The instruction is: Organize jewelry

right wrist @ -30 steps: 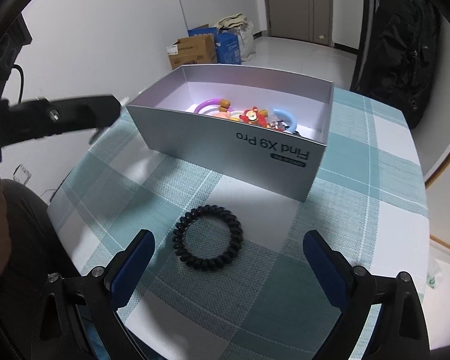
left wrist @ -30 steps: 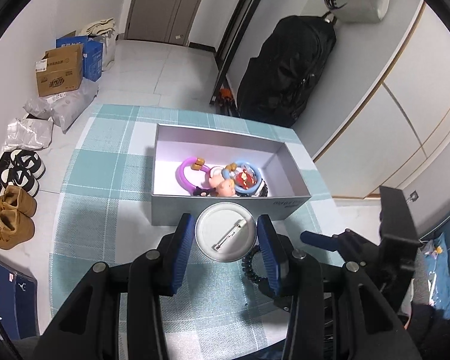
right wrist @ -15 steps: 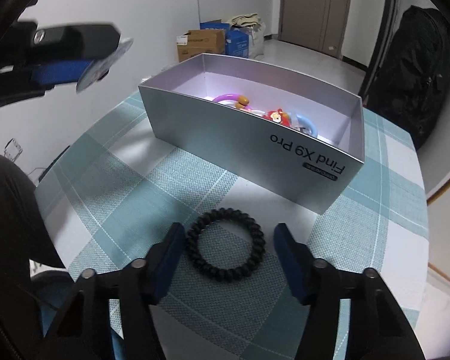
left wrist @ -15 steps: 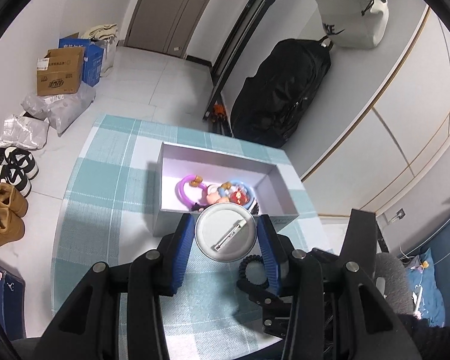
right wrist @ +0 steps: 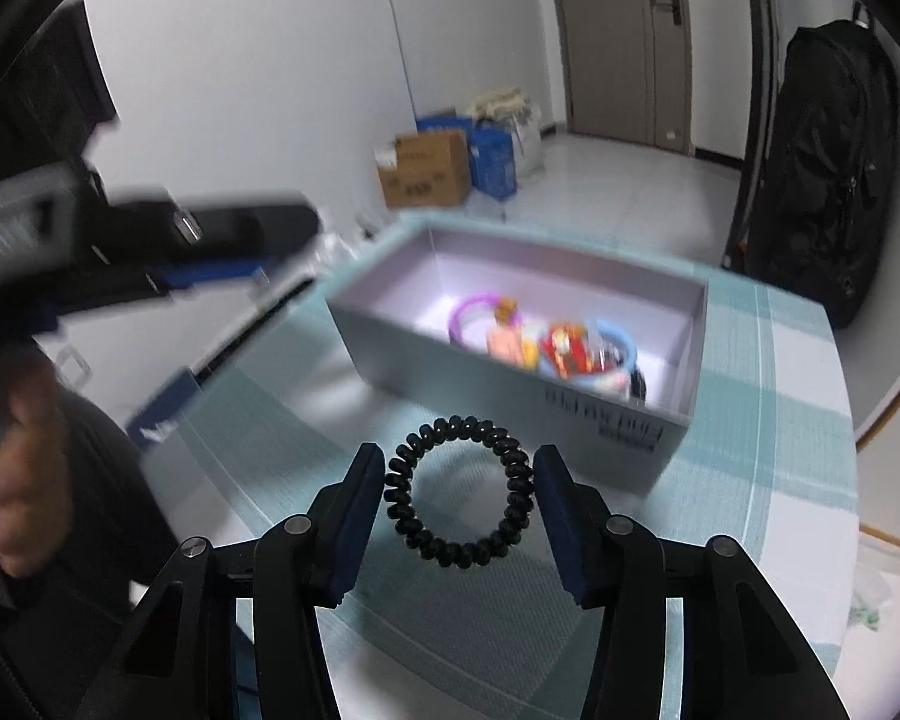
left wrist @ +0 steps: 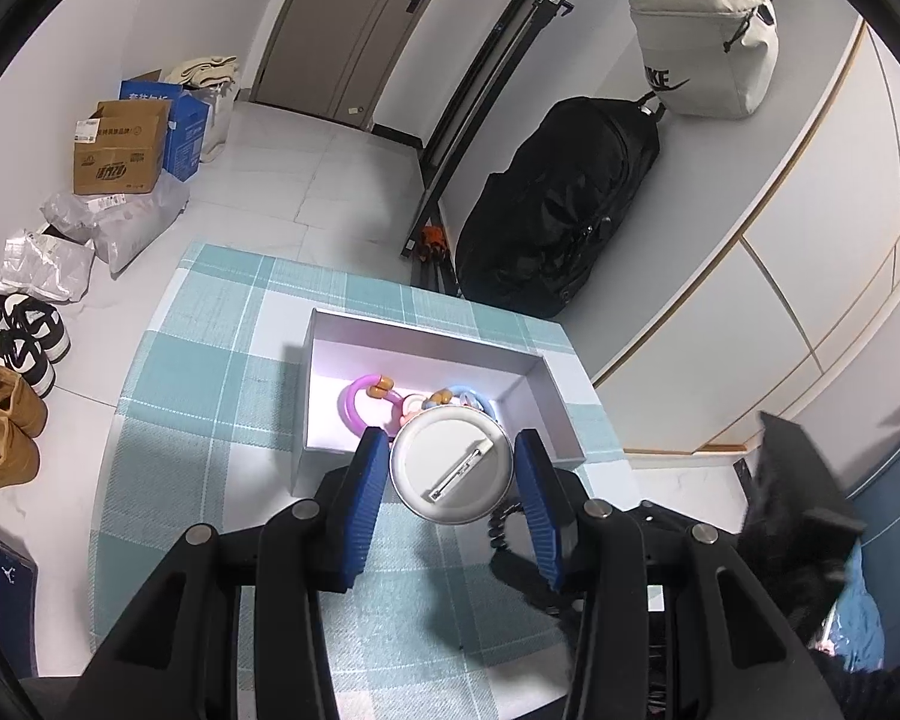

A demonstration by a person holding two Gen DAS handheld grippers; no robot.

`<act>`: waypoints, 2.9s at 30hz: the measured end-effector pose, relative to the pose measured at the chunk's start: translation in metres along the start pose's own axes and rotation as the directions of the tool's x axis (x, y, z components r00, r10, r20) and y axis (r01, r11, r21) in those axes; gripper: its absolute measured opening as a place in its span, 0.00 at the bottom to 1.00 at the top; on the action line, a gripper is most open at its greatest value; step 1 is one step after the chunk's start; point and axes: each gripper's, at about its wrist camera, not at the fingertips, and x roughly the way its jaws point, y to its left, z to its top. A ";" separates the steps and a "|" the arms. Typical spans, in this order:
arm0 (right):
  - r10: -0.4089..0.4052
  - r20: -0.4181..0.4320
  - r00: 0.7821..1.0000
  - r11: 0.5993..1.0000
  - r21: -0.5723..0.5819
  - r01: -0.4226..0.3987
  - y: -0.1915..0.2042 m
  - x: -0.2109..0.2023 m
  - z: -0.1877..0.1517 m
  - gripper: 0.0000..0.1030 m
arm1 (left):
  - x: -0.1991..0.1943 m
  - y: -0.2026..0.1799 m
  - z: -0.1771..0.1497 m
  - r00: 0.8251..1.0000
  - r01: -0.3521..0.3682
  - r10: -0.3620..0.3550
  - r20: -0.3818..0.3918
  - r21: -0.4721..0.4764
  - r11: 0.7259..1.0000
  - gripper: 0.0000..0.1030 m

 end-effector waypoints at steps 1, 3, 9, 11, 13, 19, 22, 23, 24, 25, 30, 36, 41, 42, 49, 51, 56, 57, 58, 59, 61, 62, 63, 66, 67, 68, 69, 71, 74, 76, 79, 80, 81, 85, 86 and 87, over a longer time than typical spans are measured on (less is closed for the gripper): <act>0.007 0.021 1.000 1.000 0.008 -0.007 -0.001 -0.004 0.003 0.48 | 0.000 0.000 0.001 1.000 0.000 0.000 0.004 -0.002 1.000 0.36; 0.018 0.058 0.998 0.999 0.030 -0.020 -0.006 -0.011 0.009 0.48 | 0.001 -0.001 0.003 1.000 0.004 -0.004 0.015 -0.004 1.000 0.36; 0.037 0.126 0.991 0.993 0.108 -0.051 -0.028 -0.019 0.024 0.48 | 0.011 -0.002 0.013 1.000 0.016 -0.015 0.026 -0.013 1.000 0.36; 0.037 0.136 0.990 0.990 0.128 -0.055 -0.033 -0.018 0.029 0.48 | 0.016 -0.003 0.016 1.000 0.017 -0.017 0.021 -0.014 1.000 0.36; 0.042 0.144 0.989 0.988 0.145 -0.063 -0.038 -0.017 0.033 0.48 | 0.021 -0.005 0.018 1.000 0.021 -0.021 0.015 -0.016 1.000 0.36; 0.057 0.169 0.984 0.980 0.179 -0.087 -0.052 -0.014 0.045 0.49 | 0.036 -0.010 0.022 1.000 0.020 -0.020 -0.007 -0.011 1.000 0.36; 0.059 0.158 0.986 0.976 0.198 -0.090 -0.058 -0.008 0.047 0.48 | 0.043 -0.011 0.022 1.000 0.007 -0.007 -0.022 -0.005 1.000 0.37; 0.062 0.153 0.986 0.974 0.208 -0.093 -0.061 -0.005 0.048 0.49 | 0.045 -0.011 0.022 1.000 0.004 -0.004 -0.027 -0.003 1.000 0.37; 0.065 0.148 0.987 0.972 0.216 -0.097 -0.064 -0.003 0.048 0.49 | 0.048 -0.011 0.022 0.999 -0.002 0.002 -0.032 0.000 1.000 0.36; 0.066 0.143 0.987 0.969 0.226 -0.098 -0.067 0.000 0.049 0.50 | 0.050 -0.011 0.022 0.999 -0.006 0.006 -0.037 0.003 1.000 0.36; 0.066 0.119 0.991 0.959 0.267 -0.097 -0.079 0.013 0.052 0.51 | 0.061 -0.007 0.025 0.998 -0.018 0.017 -0.055 -0.016 1.000 0.37; 0.040 0.139 0.989 0.964 0.256 -0.075 -0.083 0.012 0.051 0.79 | 0.069 0.003 0.026 0.992 0.009 -0.020 -0.128 -0.087 0.996 0.44; 0.017 0.164 0.986 0.965 0.256 -0.060 -0.086 0.003 0.050 0.83 | 0.060 0.001 0.025 0.996 0.001 -0.009 -0.091 -0.086 0.996 0.58; 0.010 0.163 0.987 0.964 0.260 -0.053 -0.087 0.001 0.049 0.83 | 0.058 0.000 0.025 0.996 -0.007 0.000 -0.085 -0.081 0.997 0.58; -0.028 0.184 0.983 0.964 0.266 -0.022 -0.086 -0.011 0.044 0.86 | 0.047 -0.010 0.021 0.997 -0.074 0.074 -0.035 -0.024 0.997 0.58; -0.031 0.194 0.980 0.965 0.262 -0.021 -0.084 -0.015 0.042 0.86 | 0.043 -0.011 0.020 0.996 -0.090 0.089 -0.018 -0.015 0.996 0.58; -0.047 0.215 0.975 0.970 0.241 -0.006 -0.079 -0.023 0.039 0.87 | 0.034 -0.015 0.018 0.989 -0.140 0.139 0.040 0.019 0.990 0.58; -0.051 0.221 0.974 0.972 0.237 -0.003 -0.078 -0.024 0.038 0.87 | 0.031 -0.016 0.017 0.988 -0.147 0.145 0.051 0.023 0.989 0.59; -0.053 0.224 0.973 0.972 0.234 -0.001 -0.077 -0.025 0.037 0.87 | 0.030 -0.016 0.017 0.987 -0.152 0.150 0.058 0.026 0.988 0.59; -0.053 0.227 0.972 0.972 0.233 -0.001 -0.076 -0.026 0.037 0.87 | 0.029 -0.017 0.017 0.985 -0.161 0.158 0.066 0.031 0.987 0.59; -0.054 0.231 0.971 0.973 0.231 -0.002 -0.075 -0.028 0.036 0.87 | 0.027 -0.017 0.015 0.983 -0.173 0.170 0.075 0.037 0.984 0.59; -0.056 0.235 0.970 0.973 0.229 0.001 -0.074 -0.029 0.035 0.88 | 0.026 -0.018 0.015 0.981 -0.179 0.175 0.078 0.041 0.983 0.59; -0.058 0.238 0.969 0.974 0.225 0.003 -0.073 -0.030 0.034 0.88 | 0.025 -0.018 0.013 0.980 -0.187 0.183 0.083 0.045 0.981 0.60; -0.058 0.249 0.967 0.977 0.211 0.004 -0.068 -0.033 0.033 0.89 | 0.022 -0.019 0.011 0.975 -0.204 0.198 0.098 0.055 0.977 0.62; -0.057 0.252 0.966 0.978 0.207 0.004 -0.067 -0.034 0.032 0.90 | 0.020 -0.020 0.010 0.973 -0.210 0.203 0.105 0.058 0.976 0.64; -0.058 0.255 0.965 0.979 0.202 0.005 -0.066 -0.035 0.031 0.90 | 0.019 -0.021 0.009 0.972 -0.215 0.207 0.112 0.061 0.975 0.65; -0.058 0.257 0.965 0.980 0.197 0.007 -0.065 -0.036 0.030 0.91 | 0.017 -0.022 0.008 0.970 -0.221 0.212 0.124 0.065 0.973 0.67; -0.058 0.260 0.964 0.982 0.190 0.008 -0.064 -0.036 0.029 0.91 | 0.014 -0.022 0.008 0.966 -0.229 0.218 0.139 0.066 0.971 0.69; -0.059 0.263 0.963 0.983 0.183 0.010 -0.061 -0.037 0.027 0.92 | 0.012 -0.024 0.007 0.962 -0.238 0.226 0.155 0.068 0.969 0.73; -0.058 0.263 0.963 0.984 0.179 0.010 -0.060 -0.038 0.025 0.92 | 0.010 -0.024 0.006 0.958 -0.249 0.235 0.165 0.071 0.966 0.74; -0.063 0.267 0.962 0.985 0.173 0.017 -0.058 -0.040 0.024 0.93 | 0.008 -0.026 0.006 0.952 -0.265 0.248 0.181 0.078 0.961 0.75; -0.064 0.268 0.961 0.985 0.174 0.017 -0.058 -0.041 0.024 0.93 | 0.007 -0.026 0.005 0.950 -0.269 0.251 0.185 0.080 0.960 0.75; -0.065 0.268 0.961 0.984 0.175 0.017 -0.058 -0.041 0.023 0.93 | 0.006 -0.025 0.005 0.948 -0.274 0.256 0.188 0.078 0.958 0.75; -0.067 0.265 0.962 0.984 0.180 0.019 -0.058 -0.041 0.023 0.94 | 0.006 -0.023 0.006 0.948 -0.280 0.264 0.180 0.070 0.958 0.76; -0.068 0.264 0.962 0.984 0.179 0.020 -0.058 -0.041 0.022 0.94 | 0.006 -0.023 0.005 0.949 -0.276 0.261 0.174 0.071 0.958 0.76; -0.068 0.264 0.962 0.984 0.177 0.021 -0.057 -0.041 0.022 0.94 | 0.006 -0.023 0.006 0.951 -0.272 0.257 0.171 0.071 0.960 0.76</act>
